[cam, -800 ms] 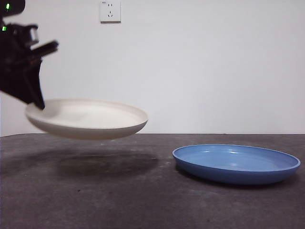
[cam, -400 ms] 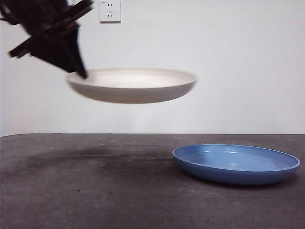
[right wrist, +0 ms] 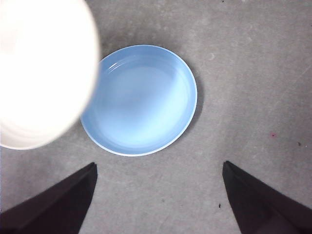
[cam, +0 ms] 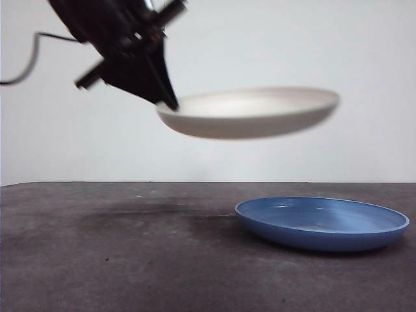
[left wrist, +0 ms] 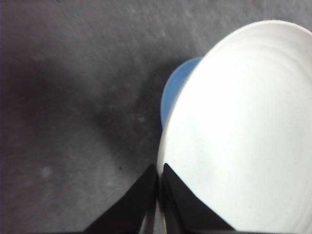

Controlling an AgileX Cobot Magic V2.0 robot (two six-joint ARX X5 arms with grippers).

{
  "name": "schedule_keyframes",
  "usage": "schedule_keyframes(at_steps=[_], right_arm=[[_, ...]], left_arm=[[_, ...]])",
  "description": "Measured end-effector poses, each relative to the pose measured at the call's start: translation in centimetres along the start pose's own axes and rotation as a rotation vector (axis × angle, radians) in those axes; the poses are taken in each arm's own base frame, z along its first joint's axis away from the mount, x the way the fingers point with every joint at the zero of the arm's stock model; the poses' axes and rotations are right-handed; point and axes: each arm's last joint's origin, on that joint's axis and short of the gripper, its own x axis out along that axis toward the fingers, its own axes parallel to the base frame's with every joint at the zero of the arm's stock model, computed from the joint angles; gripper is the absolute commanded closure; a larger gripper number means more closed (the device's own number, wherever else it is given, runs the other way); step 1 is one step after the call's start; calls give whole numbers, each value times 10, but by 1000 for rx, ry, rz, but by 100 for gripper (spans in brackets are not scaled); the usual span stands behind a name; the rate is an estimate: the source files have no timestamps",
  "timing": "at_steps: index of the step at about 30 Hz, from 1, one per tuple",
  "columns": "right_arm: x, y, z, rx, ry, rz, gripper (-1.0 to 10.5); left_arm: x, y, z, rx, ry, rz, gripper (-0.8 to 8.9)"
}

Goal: Pick up the white plate, put it on the blue plate, put it on desk

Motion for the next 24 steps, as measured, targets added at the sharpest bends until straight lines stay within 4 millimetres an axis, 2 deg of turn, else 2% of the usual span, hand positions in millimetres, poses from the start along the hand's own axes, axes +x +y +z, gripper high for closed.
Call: schedule_keyframes(at_steps=[5, 13, 19, 24], right_arm=[[0, -1, 0, 1, 2, -26, 532], [0, -1, -1, 3, 9, -26, 532], [0, -1, -1, 4, 12, -48, 532], [0, -1, -1, 4, 12, -48, 532]], left_arm=[[38, -12, 12, 0, 55, -22, 798], [85, -27, 36, 12, 100, -41, 798], [120, -23, 31, 1, 180, -26, 798], [136, -17, 24, -11, 222, -12, 798]])
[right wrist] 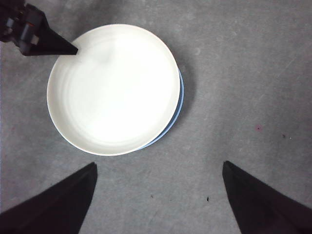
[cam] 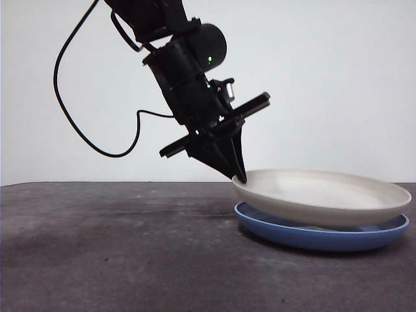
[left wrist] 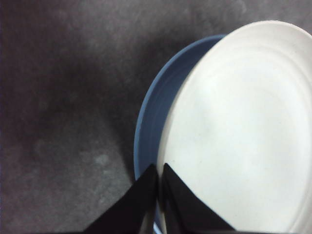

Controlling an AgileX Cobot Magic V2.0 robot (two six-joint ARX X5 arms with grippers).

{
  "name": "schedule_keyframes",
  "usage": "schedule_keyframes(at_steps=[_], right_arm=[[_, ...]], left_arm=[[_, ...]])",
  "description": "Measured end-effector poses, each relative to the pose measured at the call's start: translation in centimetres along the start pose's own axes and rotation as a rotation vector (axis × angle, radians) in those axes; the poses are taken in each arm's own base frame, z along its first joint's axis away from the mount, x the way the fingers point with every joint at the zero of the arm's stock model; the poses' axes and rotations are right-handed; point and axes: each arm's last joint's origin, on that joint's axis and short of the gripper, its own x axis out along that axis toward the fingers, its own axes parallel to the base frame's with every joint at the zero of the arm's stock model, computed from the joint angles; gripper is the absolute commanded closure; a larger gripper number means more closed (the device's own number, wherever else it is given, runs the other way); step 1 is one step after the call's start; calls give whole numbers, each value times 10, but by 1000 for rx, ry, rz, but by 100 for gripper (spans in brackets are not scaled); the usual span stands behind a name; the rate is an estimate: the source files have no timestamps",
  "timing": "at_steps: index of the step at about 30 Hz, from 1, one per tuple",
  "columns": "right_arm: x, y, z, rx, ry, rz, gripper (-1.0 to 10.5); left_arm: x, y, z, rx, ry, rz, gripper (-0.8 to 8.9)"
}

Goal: Pick up the white plate, put it on the blue plate, put it on desk

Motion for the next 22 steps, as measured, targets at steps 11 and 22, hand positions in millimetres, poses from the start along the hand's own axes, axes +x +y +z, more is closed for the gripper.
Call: schedule_keyframes(at_steps=[11, 22], right_arm=[[0, 0, 0, 0, 0, 0, 532], [-4, 1, -2, -2, -12, 2, 532]], left_arm=[[6, 2, -1, -3, 12, 4, 798], [11, 3, -3, -4, 23, 7, 788]])
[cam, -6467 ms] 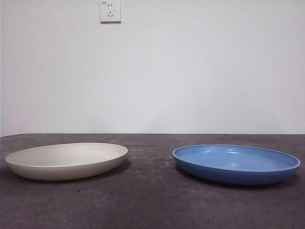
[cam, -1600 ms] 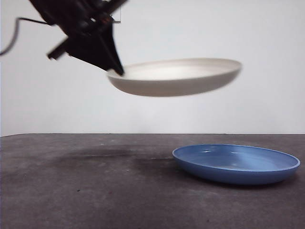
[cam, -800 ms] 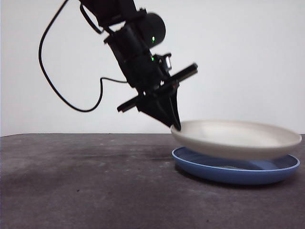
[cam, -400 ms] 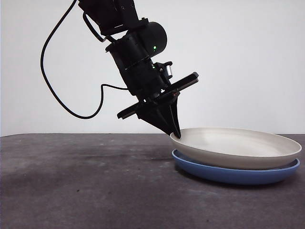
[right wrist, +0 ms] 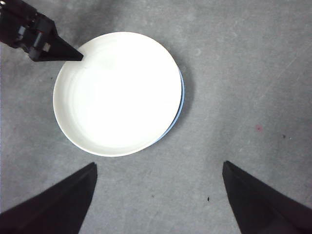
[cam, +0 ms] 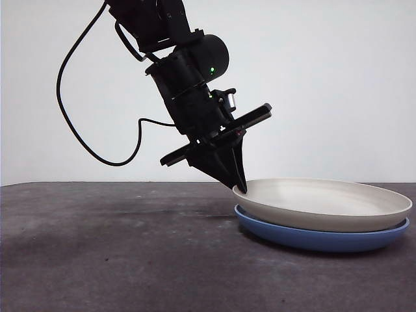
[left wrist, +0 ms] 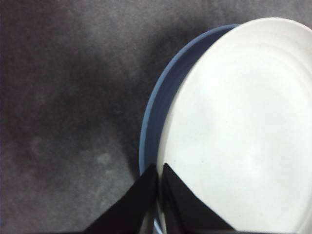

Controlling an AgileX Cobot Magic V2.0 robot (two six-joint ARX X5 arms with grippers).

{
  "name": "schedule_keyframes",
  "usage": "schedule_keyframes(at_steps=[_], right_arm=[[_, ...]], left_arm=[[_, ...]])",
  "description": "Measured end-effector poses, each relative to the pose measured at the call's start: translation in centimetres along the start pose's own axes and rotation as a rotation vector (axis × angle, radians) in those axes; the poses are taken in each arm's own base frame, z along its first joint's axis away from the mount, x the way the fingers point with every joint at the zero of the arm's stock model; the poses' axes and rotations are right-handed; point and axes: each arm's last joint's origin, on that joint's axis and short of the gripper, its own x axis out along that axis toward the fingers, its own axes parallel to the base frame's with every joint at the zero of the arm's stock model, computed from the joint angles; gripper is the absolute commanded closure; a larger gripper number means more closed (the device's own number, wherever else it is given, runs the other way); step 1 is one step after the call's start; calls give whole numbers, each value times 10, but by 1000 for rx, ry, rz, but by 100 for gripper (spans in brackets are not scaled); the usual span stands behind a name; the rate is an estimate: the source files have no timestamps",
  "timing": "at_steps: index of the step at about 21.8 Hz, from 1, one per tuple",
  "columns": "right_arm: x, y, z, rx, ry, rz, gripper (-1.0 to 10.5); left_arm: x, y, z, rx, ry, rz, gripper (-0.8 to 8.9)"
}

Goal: Pick up the white plate, put it on the blue plate, put it on desk

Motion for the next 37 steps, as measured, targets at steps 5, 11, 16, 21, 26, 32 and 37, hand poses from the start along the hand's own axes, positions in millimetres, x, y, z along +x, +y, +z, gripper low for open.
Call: schedule_keyframes(at_steps=[5, 11, 16, 21, 26, 32, 37], right_arm=[[-5, 1, -3, -1, -23, 0, 532], [-7, 2, -4, 2, -26, 0, 532], [-7, 2, -6, 5, -12, 0, 532], [-7, 2, -6, 5, -12, 0, 532], [-7, 2, -6, 5, -12, 0, 532], [-7, 2, -5, 5, -12, 0, 532], [-7, 2, -4, 2, -24, 0, 532]], left_arm=[[6, 0, -2, 0, 14, 2, 760], [8, -5, -3, 11, 12, -6, 536], [8, -5, -2, 10, 17, -5, 536], [-6, -12, 8, 11, 13, -6, 536], [-40, -28, 28, 46, 17, -4, 536], [-114, -42, 57, 123, -127, -3, 538], [-234, -48, 44, 167, -388, 75, 543]])
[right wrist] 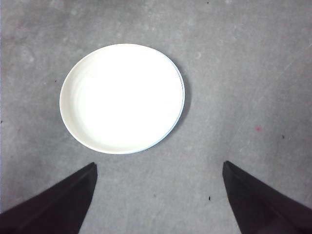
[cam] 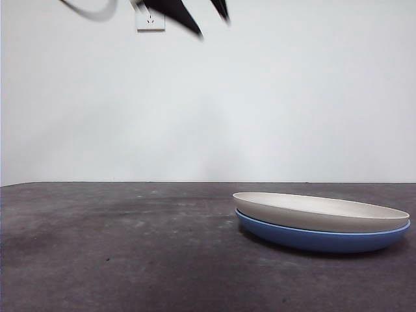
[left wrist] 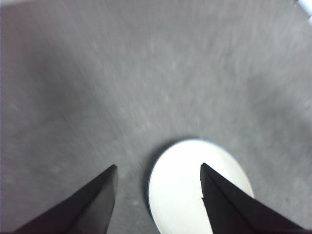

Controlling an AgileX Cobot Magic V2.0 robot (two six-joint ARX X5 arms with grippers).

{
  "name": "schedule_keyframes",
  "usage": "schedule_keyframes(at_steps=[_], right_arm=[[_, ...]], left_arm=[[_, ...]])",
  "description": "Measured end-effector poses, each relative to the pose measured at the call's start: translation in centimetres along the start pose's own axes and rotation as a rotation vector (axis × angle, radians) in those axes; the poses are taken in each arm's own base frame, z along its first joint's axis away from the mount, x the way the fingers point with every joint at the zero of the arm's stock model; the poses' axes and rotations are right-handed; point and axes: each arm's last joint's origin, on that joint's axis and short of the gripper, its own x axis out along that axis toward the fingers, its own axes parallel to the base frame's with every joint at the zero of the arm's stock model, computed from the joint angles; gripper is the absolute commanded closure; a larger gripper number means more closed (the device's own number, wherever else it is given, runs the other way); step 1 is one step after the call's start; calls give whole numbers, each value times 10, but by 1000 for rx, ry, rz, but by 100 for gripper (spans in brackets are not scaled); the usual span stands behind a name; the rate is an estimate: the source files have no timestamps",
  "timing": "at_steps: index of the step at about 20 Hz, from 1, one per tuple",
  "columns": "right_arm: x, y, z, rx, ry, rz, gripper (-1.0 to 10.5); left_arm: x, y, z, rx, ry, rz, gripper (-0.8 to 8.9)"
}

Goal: Pick up the white plate, put it on the blue plate, put it on desk

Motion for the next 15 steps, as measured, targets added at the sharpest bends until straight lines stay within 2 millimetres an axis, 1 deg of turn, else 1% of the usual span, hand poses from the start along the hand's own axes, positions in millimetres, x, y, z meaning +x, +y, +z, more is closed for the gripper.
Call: schedule_keyframes(at_steps=[2, 4, 5, 6, 8, 9, 11, 13, 15], right_arm=[[0, 0, 1, -2, -9, 0, 532], [0, 0, 1, -3, -12, 0, 532], [0, 0, 1, -3, -13, 0, 532], [0, 0, 1, -3, -13, 0, 532], [0, 0, 1, -3, -13, 0, 532], [0, 0, 1, -3, -13, 0, 532], [0, 0, 1, -3, -13, 0, 532], [0, 0, 1, -3, -14, 0, 532], [0, 0, 1, -3, -14, 0, 532]], left_arm=[[-46, 3, 5, 8, -89, 19, 543], [-74, 7, 2, 4, -101, 42, 543], [-81, 9, -1, 7, -92, 51, 544], [-88, 10, -4, 12, -79, 60, 545], [-95, 11, -13, 20, -51, 68, 550], [-97, 12, -19, 21, -41, 70, 569], [-101, 12, -34, 26, -41, 73, 569], [-107, 14, -57, 24, -57, 78, 568], [-112, 17, -86, 15, -50, 85, 568]])
